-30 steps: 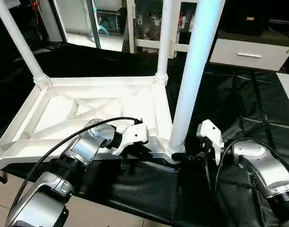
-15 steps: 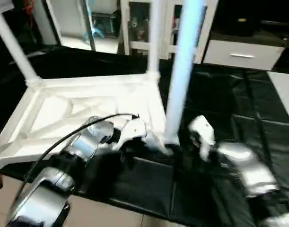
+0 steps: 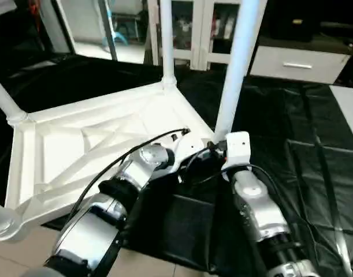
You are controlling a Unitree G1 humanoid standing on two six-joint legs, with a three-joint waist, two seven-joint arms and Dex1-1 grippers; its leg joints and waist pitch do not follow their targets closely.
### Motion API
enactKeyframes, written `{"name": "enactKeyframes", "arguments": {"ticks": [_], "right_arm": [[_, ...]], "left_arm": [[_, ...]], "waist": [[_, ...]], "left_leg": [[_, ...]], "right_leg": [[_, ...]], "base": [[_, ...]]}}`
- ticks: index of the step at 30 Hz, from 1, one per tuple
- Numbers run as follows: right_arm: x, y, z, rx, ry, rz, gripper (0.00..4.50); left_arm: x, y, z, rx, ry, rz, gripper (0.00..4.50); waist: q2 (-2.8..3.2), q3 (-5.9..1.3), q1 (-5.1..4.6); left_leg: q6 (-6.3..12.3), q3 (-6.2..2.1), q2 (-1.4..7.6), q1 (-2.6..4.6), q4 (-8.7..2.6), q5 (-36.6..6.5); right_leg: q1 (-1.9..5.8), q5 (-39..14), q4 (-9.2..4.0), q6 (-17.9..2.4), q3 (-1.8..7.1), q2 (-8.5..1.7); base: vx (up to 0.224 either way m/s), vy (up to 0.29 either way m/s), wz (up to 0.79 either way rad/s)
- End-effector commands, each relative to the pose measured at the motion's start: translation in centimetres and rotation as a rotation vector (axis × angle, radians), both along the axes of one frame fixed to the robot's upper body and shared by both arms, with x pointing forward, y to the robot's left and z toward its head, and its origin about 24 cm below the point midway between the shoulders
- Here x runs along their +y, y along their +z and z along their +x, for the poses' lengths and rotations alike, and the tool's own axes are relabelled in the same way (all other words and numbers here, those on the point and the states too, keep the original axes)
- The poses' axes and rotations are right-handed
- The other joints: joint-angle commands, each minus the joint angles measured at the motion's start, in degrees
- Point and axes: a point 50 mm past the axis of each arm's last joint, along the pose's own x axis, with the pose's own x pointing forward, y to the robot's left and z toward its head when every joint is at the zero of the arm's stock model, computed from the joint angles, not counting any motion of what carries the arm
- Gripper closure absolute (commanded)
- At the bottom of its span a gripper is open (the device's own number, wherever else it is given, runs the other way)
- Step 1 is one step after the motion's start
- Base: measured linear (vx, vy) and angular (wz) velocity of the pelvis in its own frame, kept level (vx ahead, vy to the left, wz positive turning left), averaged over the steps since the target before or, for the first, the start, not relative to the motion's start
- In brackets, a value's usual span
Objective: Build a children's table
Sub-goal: Rotate leg to tighten
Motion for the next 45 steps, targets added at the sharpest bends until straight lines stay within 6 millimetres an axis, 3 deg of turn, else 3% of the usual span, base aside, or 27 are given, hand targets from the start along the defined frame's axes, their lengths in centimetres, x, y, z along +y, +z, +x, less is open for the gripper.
{"name": "enactKeyframes", "arguments": {"ticks": [1, 6, 8, 11, 15, 18, 20, 22, 24, 25, 26, 27, 28, 29, 30, 31, 33, 34, 36, 37, 38, 39, 40, 41, 42, 43, 45], "right_arm": [[-3.7, -0.7, 0.3, 0.029, -0.202, -0.099, 1.86], [-3.5, -0.4, 0.4, 0.002, -0.172, -0.105, 1.9], [-3.5, 0.2, 0.2, -0.047, -0.128, -0.097, 1.37], [-3.7, 0.7, -0.1, -0.074, -0.118, -0.084, 1.17], [-5.1, 1.4, -0.9, -0.095, -0.126, -0.11, 0.75], [-6.2, 1.5, -1.7, -0.092, -0.124, -0.092, 0.72], [-7.0, 1.5, -2.6, -0.08, -0.083, -0.03, 0.72], [-6.8, 1.5, -3.5, -0.053, 0.047, 0.06, 0.72], [-6.8, 1.3, -5.5, 0.033, 0.255, 0.145, 0.72], [-7.0, 1.3, -6.8, 0.068, 0.394, 0.136, 0.72], [-7.0, 1.3, -6.8, 0.068, 0.394, 0.136, 0.72], [-7.0, 1.3, -8.2, 0.105, 0.545, 0.102, 0.72], [-7.0, 1.3, -8.8, 0.123, 0.596, 0.095, 0.72], [-7.2, 1.4, -9.3, 0.143, 0.637, 0.09, 0.72], [-7.2, 1.4, -9.3, 0.143, 0.637, 0.09, 0.72], [-7.9, 1.6, -9.3, 0.146, 0.61, 0.093, 0.72], [-8.2, 1.9, -8.9, 0.134, 0.584, 0.09, 0.72], [-8.3, 2.0, -8.7, 0.13, 0.574, 0.091, 0.72], [-8.3, 2.2, -7.9, 0.11, 0.535, 0.076, 0.72], [-8.1, 2.4, -7.4, 0.097, 0.517, 0.08, 0.72], [-8.0, 2.4, -7.2, 0.093, 0.515, 0.088, 0.72], [-7.9, 2.5, -7.2, 0.092, 0.515, 0.093, 0.72], [-7.4, 2.6, -7.0, 0.085, 0.53, 0.109, 0.72], [-6.9, 2.7, -6.9, 0.08, 0.552, 0.121, 0.72], [-6.6, 2.8, -6.9, 0.08, 0.569, 0.126, 0.72], [-6.2, 2.8, -6.9, 0.081, 0.59, 0.131, 0.72], [-5.8, 2.9, -6.9, 0.083, 0.611, 0.132, 0.72]], "left_arm": [[-0.3, -1.3, -1.0, 0.016, -0.068, 0.019, 4.5], [0.0, -1.7, -1.0, 0.017, -0.071, 0.036, 4.5], [0.2, -1.6, -1.0, 0.015, -0.075, 0.041, 4.5], [0.2, -1.6, -0.9, 0.014, -0.081, 0.044, 4.5], [0.1, -1.5, -1.0, 0.011, -0.111, 0.048, 4.5], [0.0, -1.5, -1.0, 0.003, -0.135, 0.044, 4.5], [-0.2, -1.5, -1.2, -0.012, -0.169, 0.051, 4.5], [-0.3, -1.5, -1.3, -0.025, -0.196, 0.063, 4.5], [-0.3, -1.5, -1.3, -0.045, -0.226, 0.077, 4.5], [-0.4, -1.2, -1.3, -0.063, -0.243, 0.066, 4.5], [-0.4, -1.2, -1.3, -0.063, -0.243, 0.066, 4.5], [-0.6, -0.9, -1.3, -0.088, -0.259, 0.044, 4.5], [-0.7, -0.7, -1.3, -0.099, -0.263, 0.034, 4.5], [-0.8, -0.5, -1.3, -0.109, -0.274, 0.014, 4.5], [-0.8, -0.5, -1.3, -0.109, -0.274, 0.014, 4.5], [-1.2, 0.0, -1.2, -0.132, -0.277, -0.013, 4.5], [-1.4, 0.2, -1.1, -0.151, -0.271, -0.031, 4.5], [-1.5, 0.3, -1.0, -0.162, -0.268, -0.04, 4.5], [-1.8, 0.6, -0.8, -0.166, -0.23, -0.072, 4.02], [-2.0, 0.8, -0.8, -0.138, -0.218, -0.109, 3.9], [-2.0, 0.9, -0.8, -0.123, -0.216, -0.131, 3.9], [-2.1, 0.9, -0.8, -0.117, -0.215, -0.145, 3.82], [-2.0, 1.1, -0.7, -0.112, -0.196, -0.178, 3.5], [-1.8, 1.3, -0.7, -0.103, -0.178, -0.217, 3.43], [-1.7, 1.5, -0.7, -0.097, -0.167, -0.244, 3.43], [-1.4, 1.7, -0.6, -0.093, -0.157, -0.278, 3.33], [-1.0, 2.1, -0.6, -0.098, -0.139, -0.317, 3.05]], "waist": [[-0.28, -3.11, -0.05], [-0.21, -2.86, -0.14], [-0.32, -2.88, -0.14], [-0.12, -2.93, 0.26], [-0.19, -2.97, 1.08], [-0.08, -3.0, 1.45], [0.03, -2.93, 1.72], [0.07, -2.95, 1.82], [0.57, -2.96, 2.03], [0.24, -2.81, 1.91], [0.24, -2.81, 1.91], [1.22, -2.73, 1.75], [0.43, -2.54, 1.37], [0.3, -2.51, 1.21], [0.92, -2.54, 1.19], [0.63, -2.56, 1.02], [0.7, -2.53, 1.07], [0.68, -2.68, 1.06], [0.73, -2.85, 1.23], [-0.04, -2.85, 1.14], [0.54, -2.97, 1.37], [0.54, -3.12, 1.49], [-0.19, -3.23, 1.59], [0.53, -3.69, 1.79], [-0.69, -3.78, 1.56], [-0.19, -3.88, 1.78], [0.0, -3.93, 1.62]], "left_leg": [[4.35, -0.65, 2.04, -0.11, -4.42, -7.83], [3.91, -0.56, 2.07, 0.04, -4.63, -11.08], [3.63, -0.57, 2.07, 0.0, -4.6, -11.16], [4.21, -0.51, 2.12, 0.07, -4.48, -9.49], [5.11, -0.42, 2.19, 0.24, -4.34, -8.05], [5.42, -0.46, 2.21, 0.13, -4.36, -7.55], [5.92, -0.48, 2.42, 0.32, -4.43, -9.44], [6.62, -0.6, 2.46, 0.14, -4.45, -9.6], [7.5, -0.73, 2.59, 0.14, -4.45, -9.8], [7.91, -0.85, 2.56, -0.28, -4.49, -9.79], [7.91, -0.85, 2.56, -0.28, -4.49, -9.79], [7.46, -0.9, 2.54, -0.26, -4.62, -11.5], [7.15, -0.84, 2.64, -0.25, -4.7, -13.53], [7.16, -0.82, 2.44, -0.44, -4.64, -13.64], [7.01, -0.91, 2.42, -0.47, -4.67, -13.46], [6.93, -0.89, 2.39, -0.48, -4.65, -13.22], [6.62, -0.82, 2.38, -0.25, -4.65, -13.0], [6.41, -0.89, 2.44, -0.24, -4.63, -12.38], [6.61, -0.77, 2.51, 0.03, -4.4, -10.43], [7.03, -0.66, 2.47, -0.21, -4.37, -9.48], [7.25, -0.74, 2.42, -0.28, -4.3, -8.3], [7.74, -0.67, 2.35, -0.31, -4.12, -7.6], [8.11, -0.61, 2.47, -0.28, -4.06, -6.91], [9.12, -0.84, 2.6, -0.46, -3.73, -3.56], [10.67, -0.83, 2.54, -0.97, -3.42, -0.97], [12.14, -0.85, 2.51, -1.0, -3.19, 0.85], [13.66, -0.87, 2.57, -0.95, -2.87, 1.98]], "right_leg": [[2.97, -3.69, -3.51, -14.3, 1.77, -2.43], [2.8, -7.75, -4.09, -13.95, 1.78, -2.47], [2.92, -8.13, -4.07, -13.6, 1.82, -2.46], [2.96, -6.77, -3.98, -13.36, 1.86, -2.45], [2.9, -4.44, -3.78, -13.32, 1.94, -2.35], [3.0, -3.73, -3.64, -13.42, 1.89, -2.45], [3.1, -5.4, -3.99, -12.86, 1.95, -2.63], [3.29, -5.08, -3.92, -12.93, 1.86, -2.61], [3.55, -4.73, -3.94, -12.75, 1.88, -2.68], [3.82, -5.04, -4.1, -12.32, 1.71, -2.69], [3.82, -5.04, -4.1, -12.32, 1.71, -2.69], [3.74, -7.75, -4.38, -12.1, 1.63, -2.9], [3.72, -10.89, -4.97, -11.48, 1.58, -2.85], [3.72, -13.15, -5.09, -11.11, 1.61, -2.91], [3.68, -14.24, -5.13, -10.88, 1.57, -2.99], [3.47, -15.79, -5.41, -10.44, 1.52, -2.86], [3.08, -17.36, -5.66, -10.49, 1.5, -2.77], [3.12, -16.83, -5.45, -10.66, 1.5, -2.72], [2.88, -12.89, -5.09, -11.64, 1.61, -2.6], [3.01, -10.96, -4.9, -12.21, 1.58, -2.5], [3.14, -9.45, -4.55, -12.69, 1.54, -2.7], [3.22, -8.46, -4.47, -13.15, 1.52, -2.8], [3.25, -7.41, -4.29, -13.42, 1.52, -2.83], [3.36, -2.35, -3.4, -14.3, 1.53, -2.86], [3.49, 2.46, -2.91, -14.93, 1.37, -2.72], [3.42, 5.55, -2.36, -15.82, 1.33, -2.94], [3.25, 6.78, -2.23, -16.33, 1.24, -2.97]], "base": [[0.0, 0.0, 0.0], [0.0, 0.0, 0.0], [0.0, 0.0, 0.0], [0.0, 0.0, 0.0], [0.0, 0.0, 0.0], [0.0, 0.0, 0.0], [0.0, 0.0, 0.0], [0.0, 0.0, 0.0], [0.0, 0.0, 0.0], [0.0, 0.0, 0.0], [0.0, 0.0, 0.0], [0.0, 0.0, 0.0], [0.0, 0.0, 0.0], [0.0, 0.0, 0.0], [0.0, 0.0, 0.0], [0.0, 0.0, 0.0], [0.0, 0.0, 0.0], [0.0, 0.0, 0.0], [0.0, 0.0, 0.0], [0.0, 0.0, 0.0], [0.0, 0.0, 0.0], [0.0, 0.0, 0.0], [0.0, 0.0, 0.0], [0.0, 0.0, 0.0], [0.0, 0.0, 0.0], [0.0, 0.0, 0.0], [0.0, 0.0, 0.0]]}}
